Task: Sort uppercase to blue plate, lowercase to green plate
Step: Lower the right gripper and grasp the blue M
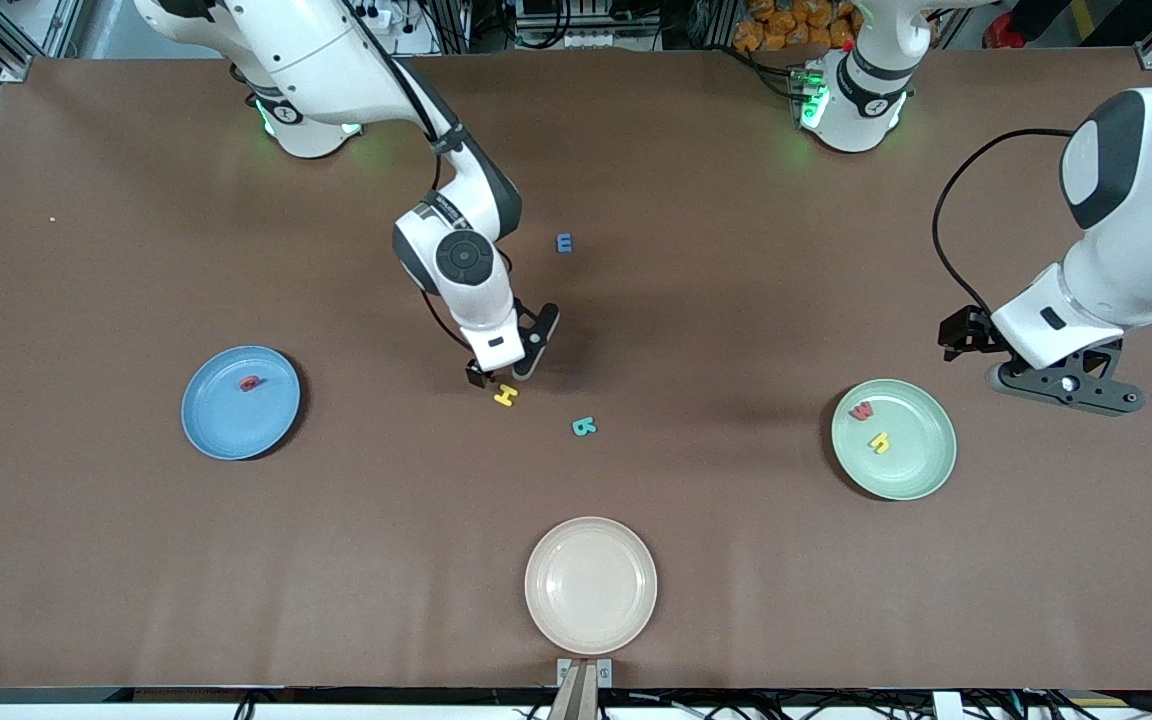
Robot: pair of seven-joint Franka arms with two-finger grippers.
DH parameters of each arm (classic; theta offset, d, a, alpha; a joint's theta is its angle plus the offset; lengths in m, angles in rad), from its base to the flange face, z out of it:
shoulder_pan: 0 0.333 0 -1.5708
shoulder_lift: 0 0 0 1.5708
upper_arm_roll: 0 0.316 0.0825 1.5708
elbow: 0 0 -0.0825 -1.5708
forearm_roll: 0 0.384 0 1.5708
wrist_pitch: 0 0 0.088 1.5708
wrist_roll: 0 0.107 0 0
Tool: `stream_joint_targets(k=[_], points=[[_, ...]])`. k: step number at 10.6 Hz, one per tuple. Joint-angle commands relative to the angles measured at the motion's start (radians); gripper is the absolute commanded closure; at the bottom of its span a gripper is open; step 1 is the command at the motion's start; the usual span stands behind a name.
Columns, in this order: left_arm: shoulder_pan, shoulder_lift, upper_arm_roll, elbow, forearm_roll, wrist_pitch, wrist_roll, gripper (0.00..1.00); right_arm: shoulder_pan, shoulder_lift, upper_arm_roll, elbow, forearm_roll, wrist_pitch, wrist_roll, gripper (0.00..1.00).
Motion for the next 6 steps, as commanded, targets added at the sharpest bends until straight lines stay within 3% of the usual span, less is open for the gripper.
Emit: stream_joint_targets(k=[1, 6], points=[[-0.002, -0.017, 0.002, -0.012, -0.021, -0.016, 0.032, 0.0, 0.016, -0.025, -0.001, -0.063, -0.013, 0.059, 0.035, 0.0], [-0.005, -0.013, 0.002, -0.008, -0.02, -0.016, 0.042, 0.0, 0.016, -0.02, -0.003, -0.09, -0.017, 0.104, 0.033, 0.0]])
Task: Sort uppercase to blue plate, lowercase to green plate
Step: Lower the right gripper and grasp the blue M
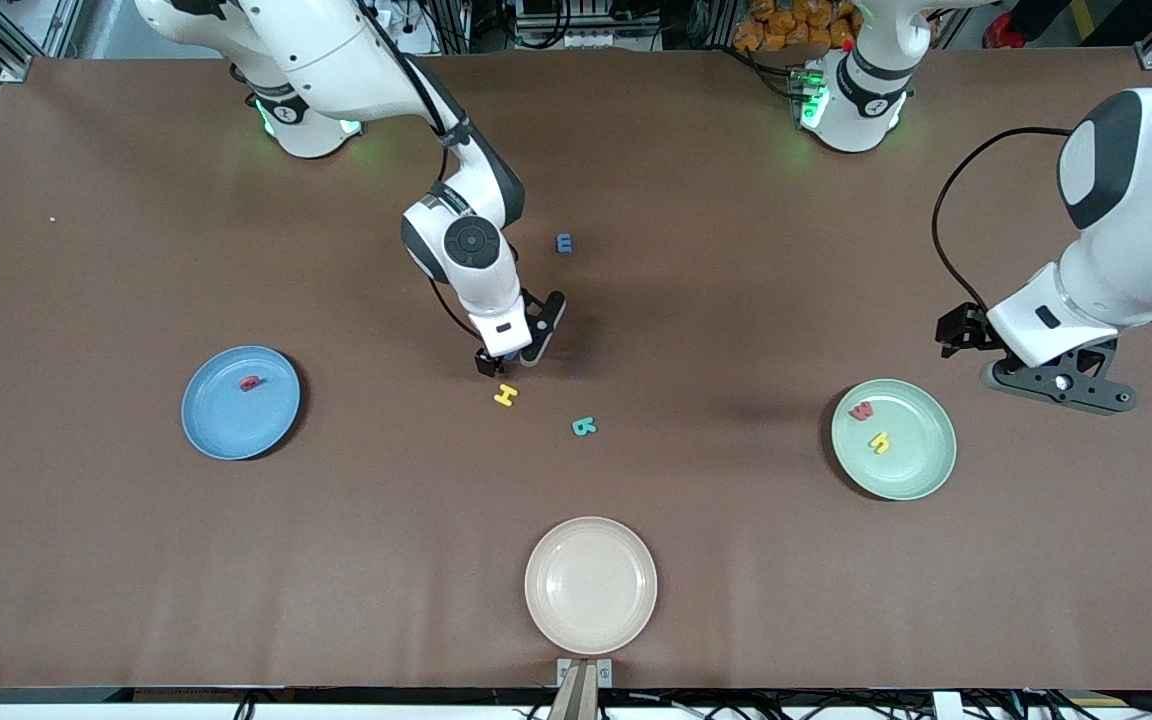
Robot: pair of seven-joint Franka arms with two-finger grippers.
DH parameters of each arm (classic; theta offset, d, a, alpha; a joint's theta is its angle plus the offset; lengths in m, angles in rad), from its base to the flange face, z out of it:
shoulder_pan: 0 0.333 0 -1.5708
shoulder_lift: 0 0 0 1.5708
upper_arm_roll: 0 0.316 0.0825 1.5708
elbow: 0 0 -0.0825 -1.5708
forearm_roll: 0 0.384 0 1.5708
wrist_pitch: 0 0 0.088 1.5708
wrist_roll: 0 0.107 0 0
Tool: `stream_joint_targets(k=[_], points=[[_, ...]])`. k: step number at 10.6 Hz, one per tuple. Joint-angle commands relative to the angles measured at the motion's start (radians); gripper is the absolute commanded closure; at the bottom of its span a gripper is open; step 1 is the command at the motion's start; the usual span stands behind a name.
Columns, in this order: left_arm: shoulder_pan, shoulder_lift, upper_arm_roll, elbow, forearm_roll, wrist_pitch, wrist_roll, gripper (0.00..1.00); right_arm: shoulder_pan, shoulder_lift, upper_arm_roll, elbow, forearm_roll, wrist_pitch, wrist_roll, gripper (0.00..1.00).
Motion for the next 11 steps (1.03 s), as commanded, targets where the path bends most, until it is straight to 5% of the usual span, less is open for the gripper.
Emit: stream_joint_targets(k=[1, 3, 4, 5, 11], points=[[-0.003, -0.014, 0.002, -0.002, -0.02, -0.012, 0.024, 0.0, 0.001, -0.021, 0.001, -0.028, -0.017, 0.008, 0.019, 0.0], [-0.003, -0.021, 0.002, 0.005, -0.023, -0.012, 0.015, 0.0, 0.001, -0.023, 0.001, -0.03, -0.017, 0.008, 0.019, 0.0], [-0.002, -0.025, 0.002, 0.019, -0.023, -0.012, 0.009, 0.0, 0.001, -0.024, -0.001, -0.03, -0.019, 0.008, 0.019, 0.61], [0.0, -0.028, 0.004, 0.037, -0.024, -0.012, 0.009, 0.0, 0.001, -0.026, -0.001, -0.03, -0.019, 0.008, 0.018, 1.0], [-0.017, -0.103, 0.014, 0.099, -0.092, -0.082, -0.136, 0.0, -0.018, -0.078, -0.006, -0.024, -0.02, -0.044, 0.015, 1.0]])
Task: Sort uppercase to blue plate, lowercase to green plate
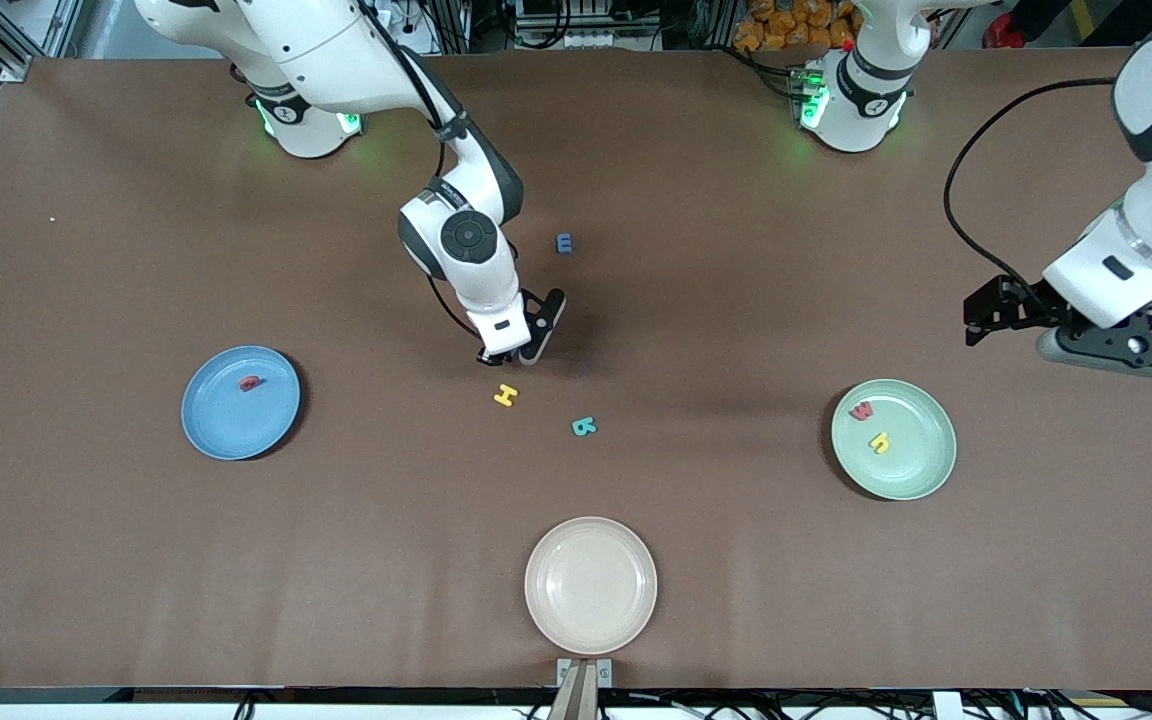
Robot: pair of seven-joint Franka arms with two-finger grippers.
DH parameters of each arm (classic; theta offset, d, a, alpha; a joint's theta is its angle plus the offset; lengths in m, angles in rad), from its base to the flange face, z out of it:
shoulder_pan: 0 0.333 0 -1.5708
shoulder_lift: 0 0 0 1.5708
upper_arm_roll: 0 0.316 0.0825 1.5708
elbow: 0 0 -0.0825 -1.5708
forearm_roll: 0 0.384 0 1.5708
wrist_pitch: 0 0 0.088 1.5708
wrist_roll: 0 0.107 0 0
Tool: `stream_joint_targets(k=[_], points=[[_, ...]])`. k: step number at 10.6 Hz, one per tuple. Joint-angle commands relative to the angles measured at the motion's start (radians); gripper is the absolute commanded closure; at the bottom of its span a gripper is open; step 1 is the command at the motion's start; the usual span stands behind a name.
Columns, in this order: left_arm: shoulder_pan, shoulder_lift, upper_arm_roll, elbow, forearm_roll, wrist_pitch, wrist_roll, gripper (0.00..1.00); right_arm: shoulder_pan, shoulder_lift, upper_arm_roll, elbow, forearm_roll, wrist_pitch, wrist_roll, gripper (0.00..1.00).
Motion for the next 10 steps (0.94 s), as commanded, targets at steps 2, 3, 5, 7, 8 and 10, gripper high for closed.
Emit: stream_joint_targets(k=[2, 3, 5, 7, 8, 10], points=[[-0.016, -0.023, 0.006, 0.037, -0.041, -0.052, -0.062, 0.0, -0.067, -0.09, -0.003, 0.006, -0.02, -0.085, 0.016, 1.0], [-0.016, -0.024, 0.008, 0.037, -0.065, -0.057, -0.06, 0.0, -0.095, -0.109, -0.009, 0.032, -0.02, -0.124, 0.015, 1.0], [-0.022, -0.023, 0.006, 0.035, -0.093, -0.06, -0.057, 0.0, -0.167, -0.136, -0.015, 0.093, -0.034, -0.226, 0.012, 1.0], [-0.09, 0.0, -0.009, 0.034, -0.128, -0.058, -0.066, 0.0, -0.267, -0.141, -0.017, 0.16, -0.054, -0.329, 0.013, 1.0], [-0.117, 0.023, -0.036, 0.035, -0.129, -0.051, -0.067, 0.0, -0.323, -0.139, -0.015, 0.179, -0.052, -0.355, 0.012, 1.0], [-0.151, 0.063, -0.139, 0.035, -0.118, -0.025, -0.062, 0.0, -0.411, -0.141, -0.018, 0.178, -0.052, -0.389, 0.016, 1.0]])
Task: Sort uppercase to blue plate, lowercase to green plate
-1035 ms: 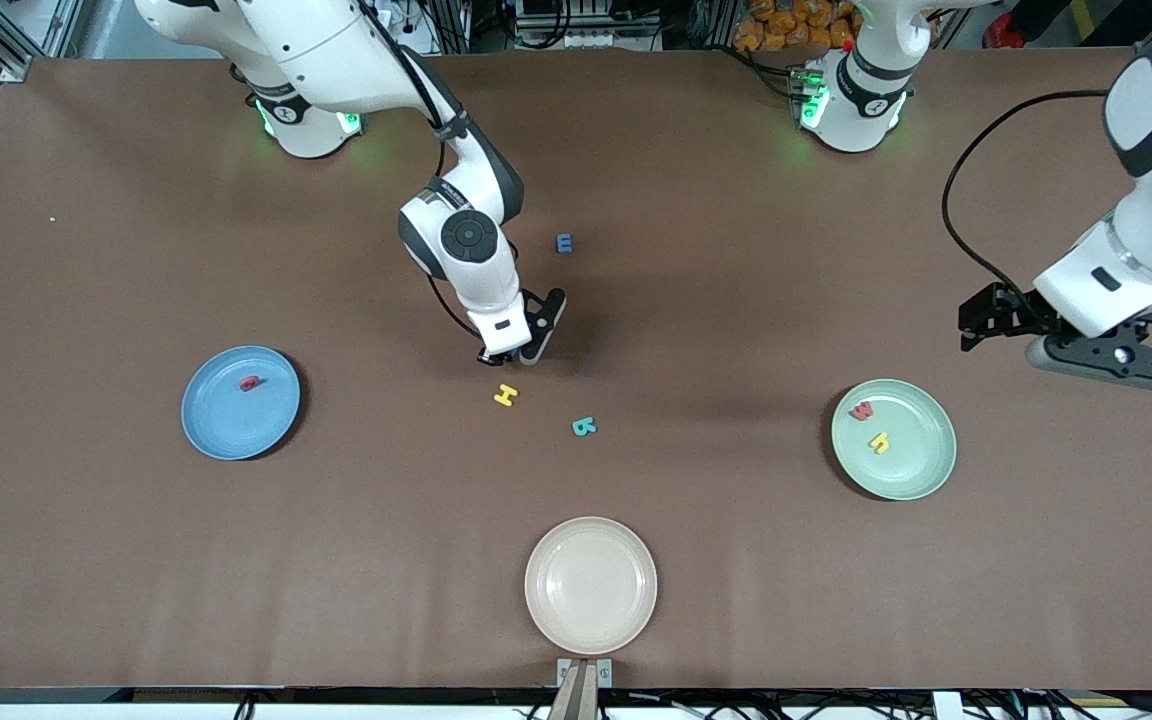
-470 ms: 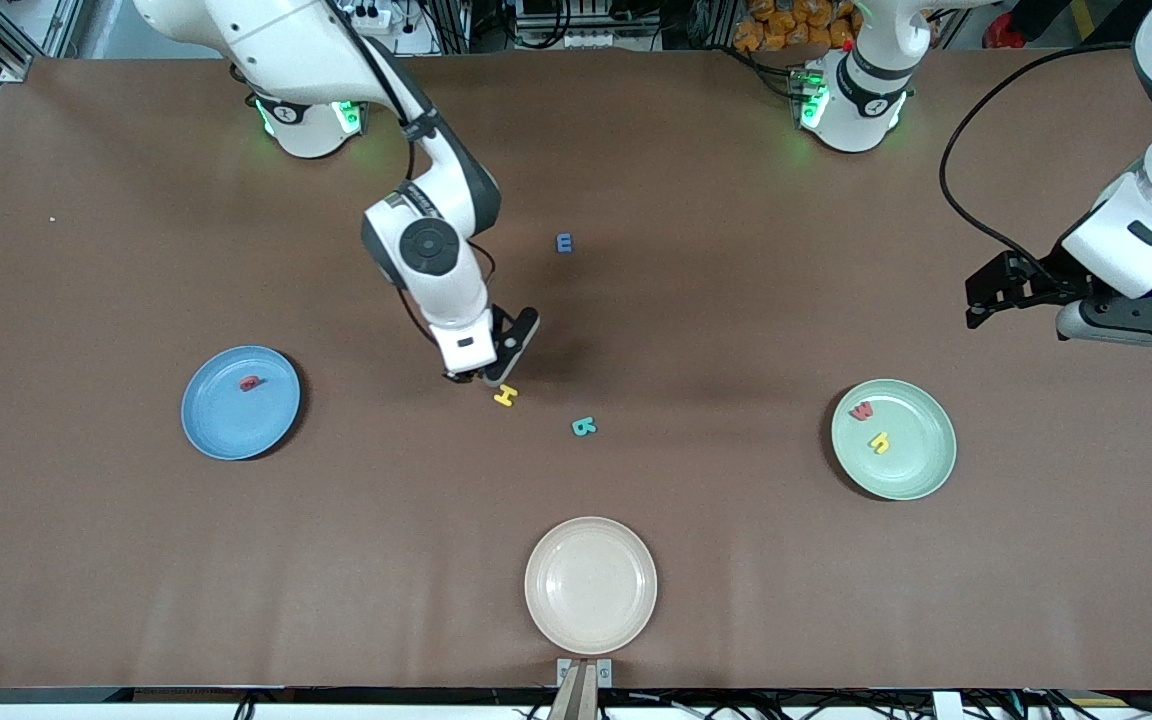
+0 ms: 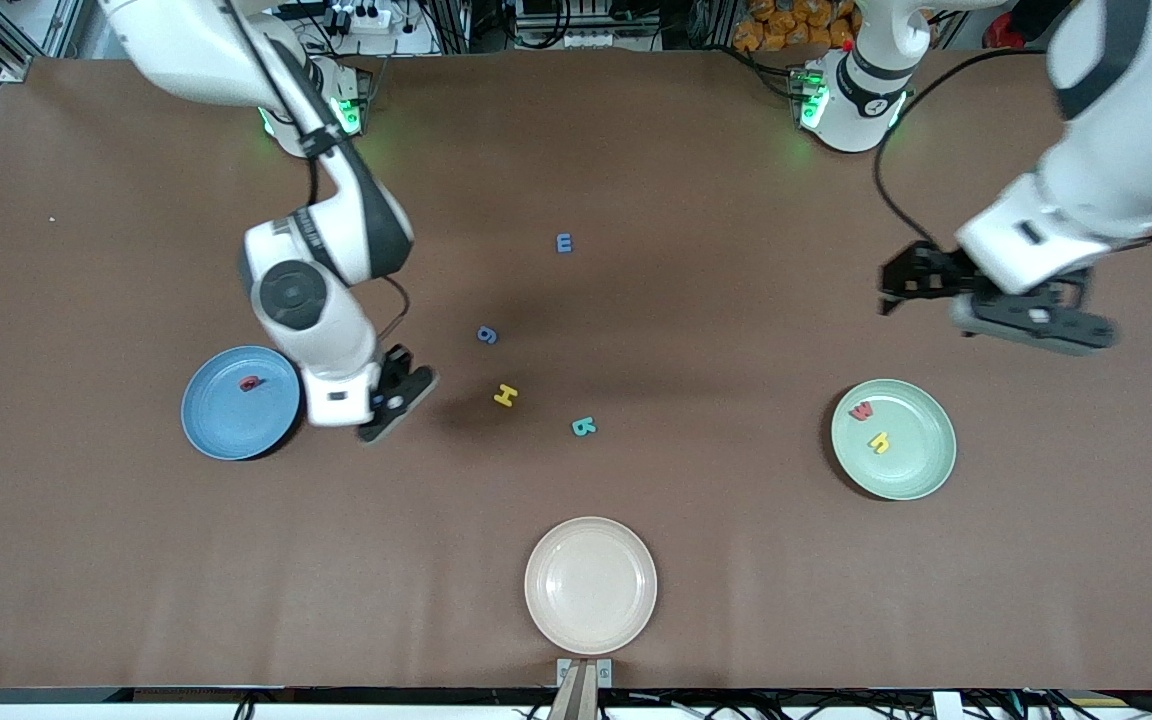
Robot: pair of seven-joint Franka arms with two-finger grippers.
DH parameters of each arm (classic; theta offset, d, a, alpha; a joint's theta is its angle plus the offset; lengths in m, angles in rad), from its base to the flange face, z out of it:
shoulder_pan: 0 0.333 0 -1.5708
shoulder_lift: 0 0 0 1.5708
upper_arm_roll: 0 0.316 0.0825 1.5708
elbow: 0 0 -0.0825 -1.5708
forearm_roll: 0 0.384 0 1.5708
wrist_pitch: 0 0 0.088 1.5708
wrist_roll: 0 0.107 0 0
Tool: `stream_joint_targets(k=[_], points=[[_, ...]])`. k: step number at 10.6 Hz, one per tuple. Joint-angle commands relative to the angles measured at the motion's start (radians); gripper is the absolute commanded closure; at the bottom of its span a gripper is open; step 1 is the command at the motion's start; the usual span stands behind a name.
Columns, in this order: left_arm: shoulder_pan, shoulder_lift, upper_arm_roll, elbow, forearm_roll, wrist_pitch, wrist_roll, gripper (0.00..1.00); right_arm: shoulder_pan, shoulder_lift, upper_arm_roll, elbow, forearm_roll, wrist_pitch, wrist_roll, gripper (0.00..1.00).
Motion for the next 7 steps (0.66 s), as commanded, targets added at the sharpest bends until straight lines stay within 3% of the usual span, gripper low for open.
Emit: stream_joint_targets(k=[1, 3, 4, 7], points=[[-0.062, 0.06, -0.09, 0.01, 0.01, 0.071, 0.016, 0.0, -0.105, -0.007, 0.013, 0.004, -0.02, -0.098, 0.009, 1.0], [-0.109, 0.145, -0.18, 0.008, 0.157, 0.192, 0.041, 0.0, -0.177, -0.024, 0.013, 0.004, -0.02, -0.187, 0.0, 1.0], [-0.14, 0.196, -0.205, 0.011, 0.199, 0.235, 0.146, 0.0, -0.194, -0.021, 0.012, 0.004, -0.02, -0.214, -0.002, 1.0], [-0.183, 0.277, -0.208, 0.011, 0.205, 0.353, 0.366, 0.0, -0.297, -0.003, 0.012, -0.005, -0.02, -0.254, -0.06, 1.0]])
